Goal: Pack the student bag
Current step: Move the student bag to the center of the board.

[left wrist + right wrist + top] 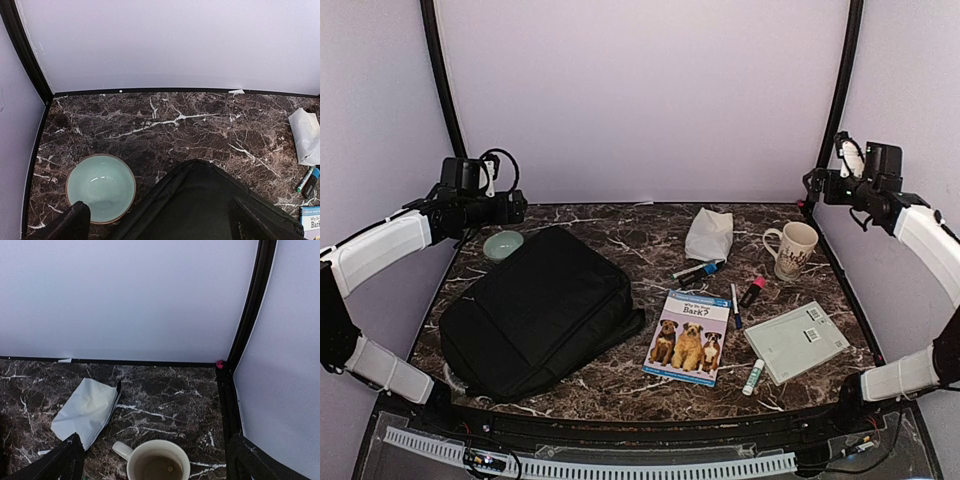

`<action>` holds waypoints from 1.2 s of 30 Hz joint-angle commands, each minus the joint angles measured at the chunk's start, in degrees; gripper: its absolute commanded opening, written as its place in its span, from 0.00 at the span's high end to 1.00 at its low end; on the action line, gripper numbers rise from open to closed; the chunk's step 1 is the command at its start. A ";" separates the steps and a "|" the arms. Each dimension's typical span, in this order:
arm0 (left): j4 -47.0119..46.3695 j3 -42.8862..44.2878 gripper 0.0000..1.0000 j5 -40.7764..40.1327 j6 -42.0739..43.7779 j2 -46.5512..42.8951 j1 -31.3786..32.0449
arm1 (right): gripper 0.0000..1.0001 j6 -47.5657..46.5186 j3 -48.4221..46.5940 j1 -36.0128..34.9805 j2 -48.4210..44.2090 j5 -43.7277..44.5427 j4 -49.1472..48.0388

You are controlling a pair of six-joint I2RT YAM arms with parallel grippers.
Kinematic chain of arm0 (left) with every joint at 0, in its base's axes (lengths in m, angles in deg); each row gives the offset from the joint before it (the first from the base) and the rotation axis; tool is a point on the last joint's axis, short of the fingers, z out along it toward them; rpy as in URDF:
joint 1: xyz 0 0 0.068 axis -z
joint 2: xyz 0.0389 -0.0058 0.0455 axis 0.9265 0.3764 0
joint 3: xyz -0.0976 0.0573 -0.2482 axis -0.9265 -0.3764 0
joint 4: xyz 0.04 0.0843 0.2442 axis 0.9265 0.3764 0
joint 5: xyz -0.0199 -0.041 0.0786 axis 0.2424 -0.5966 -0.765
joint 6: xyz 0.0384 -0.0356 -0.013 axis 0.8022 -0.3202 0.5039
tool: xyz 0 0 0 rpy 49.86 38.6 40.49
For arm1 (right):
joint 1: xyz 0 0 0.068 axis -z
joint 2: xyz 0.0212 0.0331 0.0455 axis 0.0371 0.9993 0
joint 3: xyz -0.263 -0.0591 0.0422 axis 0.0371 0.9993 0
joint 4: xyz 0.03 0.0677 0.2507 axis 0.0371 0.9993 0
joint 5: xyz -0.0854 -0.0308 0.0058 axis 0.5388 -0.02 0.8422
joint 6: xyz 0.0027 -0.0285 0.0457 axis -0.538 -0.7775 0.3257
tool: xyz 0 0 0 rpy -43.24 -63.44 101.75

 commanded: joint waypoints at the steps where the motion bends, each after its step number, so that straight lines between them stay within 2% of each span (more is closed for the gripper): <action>1: 5.25 -0.79 0.01 1.01 0.76 -1.36 -0.03 | 0.01 -4.00 4.27 -0.03 -1.60 -4.95 0.48; 5: 9.50 -0.76 0.01 2.27 0.78 -1.12 -0.07 | 0.04 -8.10 7.65 -2.39 -1.41 -9.27 2.47; 8: 12.73 -0.89 0.01 2.78 0.79 -0.52 -0.05 | 0.07 -11.91 9.05 -6.68 -0.62 -10.78 4.20; 14: 20.53 -0.71 0.01 -1.35 -2.99 1.11 -1.49 | 0.11 -19.81 9.49 -18.28 2.44 -12.12 7.18; 22: 23.57 -3.38 0.01 0.80 -8.37 2.38 -8.11 | 0.11 -30.19 5.94 -35.04 12.57 -8.30 7.67; 31: 24.78 -4.24 0.01 1.88 -10.84 6.59 -11.46 | 0.12 -32.31 0.66 -48.58 24.66 -6.43 5.99; 36: 23.47 -5.19 0.01 1.84 -12.29 7.81 -12.25 | 0.17 -30.02 -3.67 -54.13 30.55 -5.69 5.39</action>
